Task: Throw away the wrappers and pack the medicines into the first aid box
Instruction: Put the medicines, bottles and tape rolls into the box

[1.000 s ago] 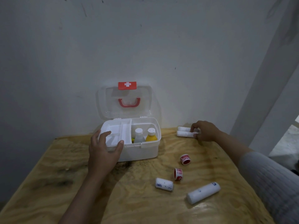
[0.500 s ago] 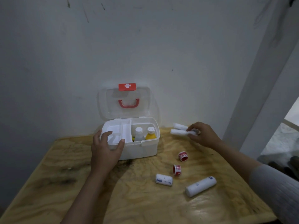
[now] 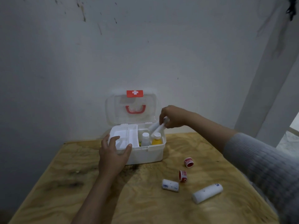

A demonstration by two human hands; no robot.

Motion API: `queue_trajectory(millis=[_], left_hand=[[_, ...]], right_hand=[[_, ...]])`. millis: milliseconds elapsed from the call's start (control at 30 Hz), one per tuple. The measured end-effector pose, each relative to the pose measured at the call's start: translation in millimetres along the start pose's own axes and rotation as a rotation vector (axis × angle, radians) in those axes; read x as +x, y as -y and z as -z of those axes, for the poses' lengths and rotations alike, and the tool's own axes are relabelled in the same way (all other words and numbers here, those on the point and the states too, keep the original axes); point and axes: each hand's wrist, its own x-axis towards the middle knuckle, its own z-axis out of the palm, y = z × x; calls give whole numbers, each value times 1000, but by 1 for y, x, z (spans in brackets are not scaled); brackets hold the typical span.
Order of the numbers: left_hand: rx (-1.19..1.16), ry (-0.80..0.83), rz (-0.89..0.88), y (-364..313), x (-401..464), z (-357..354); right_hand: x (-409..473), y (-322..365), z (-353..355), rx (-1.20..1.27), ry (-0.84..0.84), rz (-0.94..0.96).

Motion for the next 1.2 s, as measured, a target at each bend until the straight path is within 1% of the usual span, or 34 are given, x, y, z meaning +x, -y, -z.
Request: queue_trajectory(millis=[167, 300, 367, 467, 533, 600, 667, 733, 833, 933, 1000, 1100, 1200], left_hand=[[4, 2, -4, 0, -1, 0], [-3, -2, -6, 0, -1, -1], [-8, 0, -2, -1, -1, 0], [-15, 3, -2, -1, -1, 0], [-20, 11, 0, 0, -1, 0], [-32, 21, 1, 0, -1, 0], [-47, 26, 0, 0, -2, 0], [-49, 28, -4, -1, -2, 1], [-36, 30, -13, -2, -2, 2], [-32, 27, -12, -3, -2, 2], [-26, 29, -13, -3, -1, 2], [-37, 31, -17, -3, -1, 3], [-36, 24, -24, -2, -1, 3]], right_hand=[[24, 13, -14, -52, 134, 4], [24, 12, -21, -14, 159, 2], [18, 8, -20, 30, 99, -3], [-4, 1, -17, 145, -67, -35], [-29, 2, -16, 221, -181, -64], [-60, 4, -18, 268, -239, -113], [-94, 5, -22, 326, -203, -163], [-127, 4, -29, 384, -100, -194], [-173, 0, -41, 416, 48, -184], [-208, -3, -56, 436, 134, -216], [-222, -6, -70, 457, 150, -259], [-234, -6, -87, 496, 111, -294], [-236, -4, -90, 497, 84, -273]])
